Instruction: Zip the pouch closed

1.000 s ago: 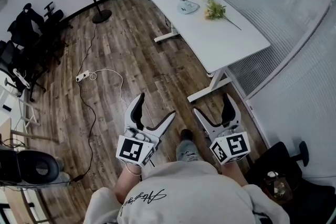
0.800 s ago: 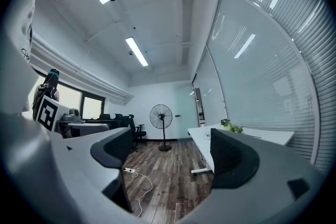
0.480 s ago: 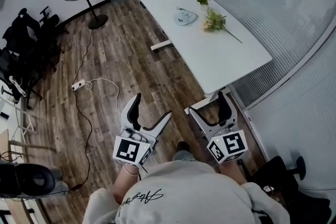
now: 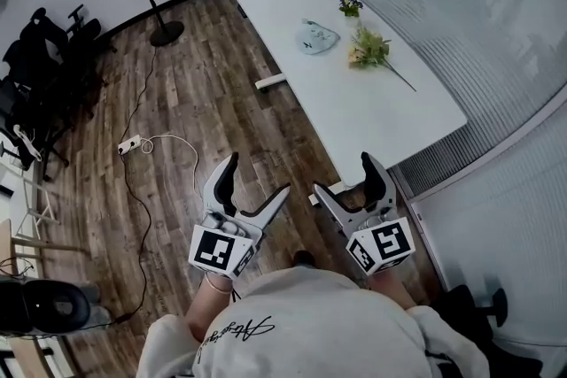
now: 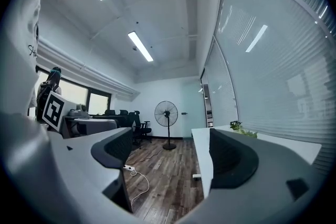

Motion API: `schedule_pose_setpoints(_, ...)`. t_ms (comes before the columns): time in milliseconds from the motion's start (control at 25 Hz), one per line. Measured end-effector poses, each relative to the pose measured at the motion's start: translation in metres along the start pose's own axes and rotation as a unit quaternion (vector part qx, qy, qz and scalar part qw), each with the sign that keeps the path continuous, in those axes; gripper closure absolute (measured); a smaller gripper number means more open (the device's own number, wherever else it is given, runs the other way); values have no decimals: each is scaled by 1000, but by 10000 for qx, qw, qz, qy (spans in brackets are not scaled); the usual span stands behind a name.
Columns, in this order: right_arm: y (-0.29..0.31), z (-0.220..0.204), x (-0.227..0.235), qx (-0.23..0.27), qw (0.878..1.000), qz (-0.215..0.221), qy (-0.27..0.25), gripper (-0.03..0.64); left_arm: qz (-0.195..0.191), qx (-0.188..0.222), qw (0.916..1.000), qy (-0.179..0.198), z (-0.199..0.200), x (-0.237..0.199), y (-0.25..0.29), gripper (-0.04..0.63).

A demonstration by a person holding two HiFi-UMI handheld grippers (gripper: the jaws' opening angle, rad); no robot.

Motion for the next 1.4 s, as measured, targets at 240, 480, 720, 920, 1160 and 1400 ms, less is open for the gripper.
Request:
schedule_pose_setpoints(240,27,-3,27,35,9999,114,12,178,82,23,10000,0,-6,-13,32,167)
schedule_pose_setpoints(480,40,-6,39,11,9997,258,56,183,189,6,9998,-29,-10,-18,47,169)
schedule_pose_setpoints(720,56,-7,36,1,9993,355,127,186,210,-19,9998,-58,-12,-30,50,169)
schedule_pose_setpoints(920,66,-5,26,18,9991,398,141,193,147,-16,9999,-64,-9,-42,49,170)
schedule_pose_setpoints(1160,73,-1,22,38,9991,354,209,199,102,11,9999,-3,-3,-51,47,172)
schedule_pose_setpoints(1400,74,-3,17,17,9987,469,197,202,86,-63,9999,21,-5,-54,47,173)
Point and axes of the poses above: the fingertips, and each gripper's own axes: y forward along the fingers, x to its right, z out of its top, the point moved 4 cm from there along -y, backward along the fingers, and after that the axes turned 9 degrees about -z, right-handed, at the moved point
